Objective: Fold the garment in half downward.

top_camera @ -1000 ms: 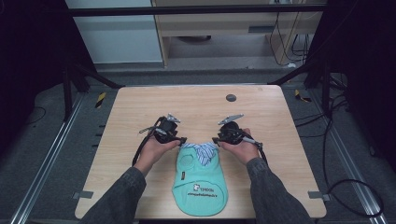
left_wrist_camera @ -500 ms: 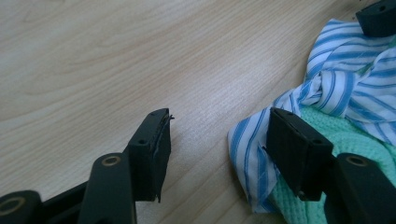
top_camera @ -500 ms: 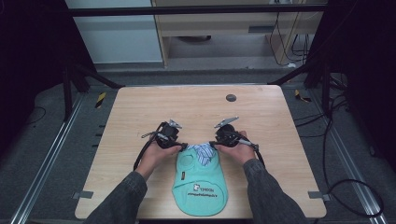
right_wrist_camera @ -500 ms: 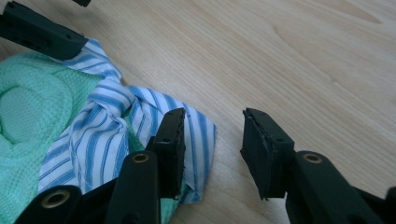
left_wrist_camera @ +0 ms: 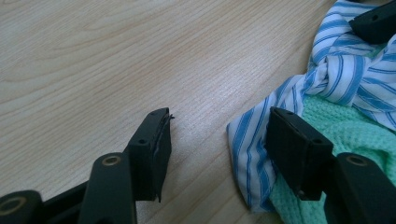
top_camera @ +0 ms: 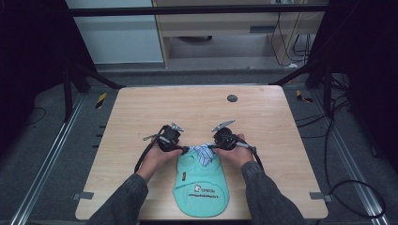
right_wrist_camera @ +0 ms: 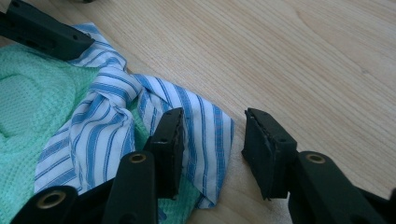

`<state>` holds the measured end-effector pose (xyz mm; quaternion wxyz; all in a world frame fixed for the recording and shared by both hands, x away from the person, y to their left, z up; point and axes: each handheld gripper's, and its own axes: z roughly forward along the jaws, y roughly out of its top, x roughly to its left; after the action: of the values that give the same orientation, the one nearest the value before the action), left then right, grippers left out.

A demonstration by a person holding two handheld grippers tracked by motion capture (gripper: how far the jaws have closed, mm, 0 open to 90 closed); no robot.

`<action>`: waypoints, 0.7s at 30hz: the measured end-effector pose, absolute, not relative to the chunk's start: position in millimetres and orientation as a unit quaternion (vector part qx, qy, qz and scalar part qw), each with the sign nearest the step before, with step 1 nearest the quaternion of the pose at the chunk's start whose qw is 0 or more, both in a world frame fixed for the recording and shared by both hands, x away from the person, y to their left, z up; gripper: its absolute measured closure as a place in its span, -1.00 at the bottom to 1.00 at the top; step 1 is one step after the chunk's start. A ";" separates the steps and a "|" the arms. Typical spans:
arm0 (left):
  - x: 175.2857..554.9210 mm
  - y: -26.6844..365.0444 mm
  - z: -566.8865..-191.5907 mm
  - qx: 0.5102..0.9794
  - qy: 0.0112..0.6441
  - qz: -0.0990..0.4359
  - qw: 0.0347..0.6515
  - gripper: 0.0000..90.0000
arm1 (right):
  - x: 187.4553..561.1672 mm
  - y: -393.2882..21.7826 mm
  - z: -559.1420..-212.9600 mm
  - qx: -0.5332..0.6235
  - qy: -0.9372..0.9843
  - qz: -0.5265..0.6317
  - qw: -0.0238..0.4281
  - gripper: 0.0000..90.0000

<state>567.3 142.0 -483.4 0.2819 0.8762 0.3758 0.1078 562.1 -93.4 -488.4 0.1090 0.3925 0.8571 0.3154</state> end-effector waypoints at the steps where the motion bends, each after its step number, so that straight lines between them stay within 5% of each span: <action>1: 567.2 142.1 -483.6 0.875 0.377 0.108 0.283 -0.12 | 562.1 -93.4 -488.7 0.391 0.857 0.316 0.111 0.27; 9: 563.1 140.2 -482.4 0.882 0.364 0.104 0.282 0.03 | 559.8 -91.1 -488.3 0.385 0.861 0.311 0.115 0.35; 16: 558.6 136.6 -481.8 0.888 0.347 0.083 0.291 0.69 | 556.9 -87.3 -487.3 0.374 0.868 0.312 0.100 0.71; 21: 557.2 136.9 -480.9 0.889 0.341 0.080 0.295 0.84 | 553.9 -84.9 -486.6 0.361 0.873 0.308 0.113 0.83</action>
<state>557.2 136.9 -480.9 0.2946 0.8889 0.3414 0.0802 553.9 -84.9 -486.6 0.1130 0.3612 0.8730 0.3077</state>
